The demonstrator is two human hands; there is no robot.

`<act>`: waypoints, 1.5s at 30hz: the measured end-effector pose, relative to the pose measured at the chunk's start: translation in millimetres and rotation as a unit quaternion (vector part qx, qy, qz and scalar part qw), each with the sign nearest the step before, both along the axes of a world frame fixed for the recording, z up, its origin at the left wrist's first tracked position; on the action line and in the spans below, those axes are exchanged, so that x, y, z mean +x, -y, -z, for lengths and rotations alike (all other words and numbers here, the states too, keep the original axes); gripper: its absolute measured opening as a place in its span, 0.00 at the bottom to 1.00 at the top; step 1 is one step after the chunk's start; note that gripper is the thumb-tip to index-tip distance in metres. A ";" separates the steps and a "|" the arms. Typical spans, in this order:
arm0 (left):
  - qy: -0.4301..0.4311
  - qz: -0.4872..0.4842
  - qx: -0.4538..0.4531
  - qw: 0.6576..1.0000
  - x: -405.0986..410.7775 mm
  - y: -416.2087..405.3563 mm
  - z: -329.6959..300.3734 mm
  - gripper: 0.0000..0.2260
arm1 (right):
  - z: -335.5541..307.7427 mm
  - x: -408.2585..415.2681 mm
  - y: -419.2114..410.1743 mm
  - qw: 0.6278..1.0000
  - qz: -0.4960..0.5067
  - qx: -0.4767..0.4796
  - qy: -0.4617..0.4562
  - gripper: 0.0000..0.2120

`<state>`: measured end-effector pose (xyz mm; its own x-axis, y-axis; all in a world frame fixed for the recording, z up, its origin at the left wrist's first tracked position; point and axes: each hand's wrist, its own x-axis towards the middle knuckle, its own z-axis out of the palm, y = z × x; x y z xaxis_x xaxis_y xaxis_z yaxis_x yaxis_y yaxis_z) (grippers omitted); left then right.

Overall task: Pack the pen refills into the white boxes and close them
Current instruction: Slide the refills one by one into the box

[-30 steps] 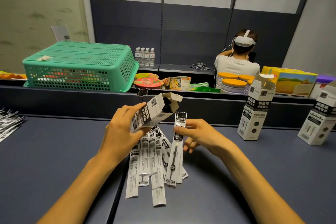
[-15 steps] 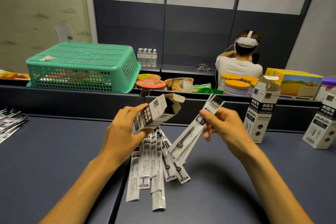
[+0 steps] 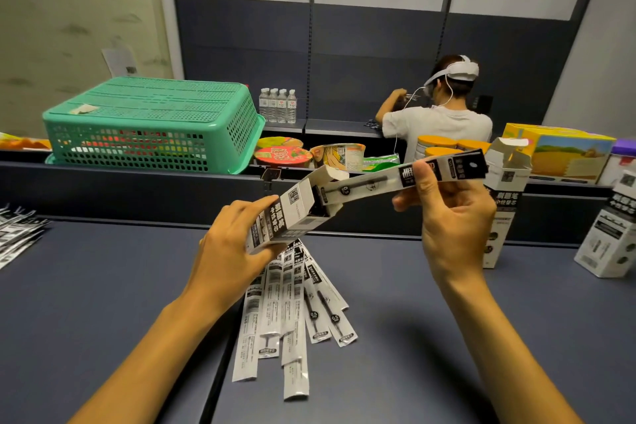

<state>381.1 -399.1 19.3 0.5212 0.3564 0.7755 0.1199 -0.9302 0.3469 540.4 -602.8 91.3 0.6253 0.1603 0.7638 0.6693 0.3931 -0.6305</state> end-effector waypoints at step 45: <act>0.005 0.011 0.033 0.999 2.1 3.0 4.0 0.34 | 28.8 -19.9 -33.6 0.937 -0.160 -0.310 0.028 0.10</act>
<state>383.2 -402.1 15.3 0.5210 0.2930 0.8017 0.0960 -0.9534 0.2860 520.4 -569.2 62.5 0.4321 0.7560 0.4918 0.6180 0.1489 -0.7719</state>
